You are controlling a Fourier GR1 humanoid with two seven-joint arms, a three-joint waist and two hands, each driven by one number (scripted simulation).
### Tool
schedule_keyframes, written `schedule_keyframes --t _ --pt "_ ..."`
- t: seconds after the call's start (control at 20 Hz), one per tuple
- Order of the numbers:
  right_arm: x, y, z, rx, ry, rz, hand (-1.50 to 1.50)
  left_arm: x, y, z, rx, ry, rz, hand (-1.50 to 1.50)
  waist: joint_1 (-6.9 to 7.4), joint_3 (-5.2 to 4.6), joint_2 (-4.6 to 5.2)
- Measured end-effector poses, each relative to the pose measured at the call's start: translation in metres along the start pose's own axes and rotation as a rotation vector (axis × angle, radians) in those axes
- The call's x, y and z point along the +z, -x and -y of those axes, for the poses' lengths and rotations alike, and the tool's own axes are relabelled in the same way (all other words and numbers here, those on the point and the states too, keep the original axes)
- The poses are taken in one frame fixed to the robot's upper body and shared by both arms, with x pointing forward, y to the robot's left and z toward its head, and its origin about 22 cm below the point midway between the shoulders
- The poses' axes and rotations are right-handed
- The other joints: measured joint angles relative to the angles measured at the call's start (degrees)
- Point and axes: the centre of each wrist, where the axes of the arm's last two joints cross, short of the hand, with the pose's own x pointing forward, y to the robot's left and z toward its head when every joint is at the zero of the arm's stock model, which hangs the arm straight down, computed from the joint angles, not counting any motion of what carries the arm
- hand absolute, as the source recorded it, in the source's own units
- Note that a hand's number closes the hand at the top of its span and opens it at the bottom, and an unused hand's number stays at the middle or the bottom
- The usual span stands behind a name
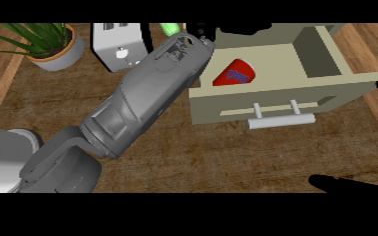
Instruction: Pick up the can, place it into the drawer and close the drawer
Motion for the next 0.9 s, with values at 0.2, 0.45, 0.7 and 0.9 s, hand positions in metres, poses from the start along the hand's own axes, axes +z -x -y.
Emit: schedule_keyframes --t 0.2,0.45,0.7,0.9 --pt "-0.008 0.000 -0.012 0.143 -0.040 0.009 -1.50 0.001 -0.010 0.004 0.012 -0.008 0.017 -1.50 1.22 -0.02 -0.32" --pt "-0.016 0.003 -0.031 0.327 -0.098 0.007 -1.50 0.001 -0.017 0.007 0.014 -0.016 0.026 -1.50 2.67 -0.04 -0.65" --pt "-0.028 0.023 -0.054 0.475 -0.152 -0.017 -1.50 0.003 -0.020 0.008 0.019 -0.005 0.013 -1.50 4.43 -0.05 -1.04" --pt "-0.032 0.042 -0.077 0.567 -0.177 -0.048 -1.50 -0.002 -0.019 -0.005 0.021 -0.010 0.008 -1.50 5.53 -0.05 -1.34"
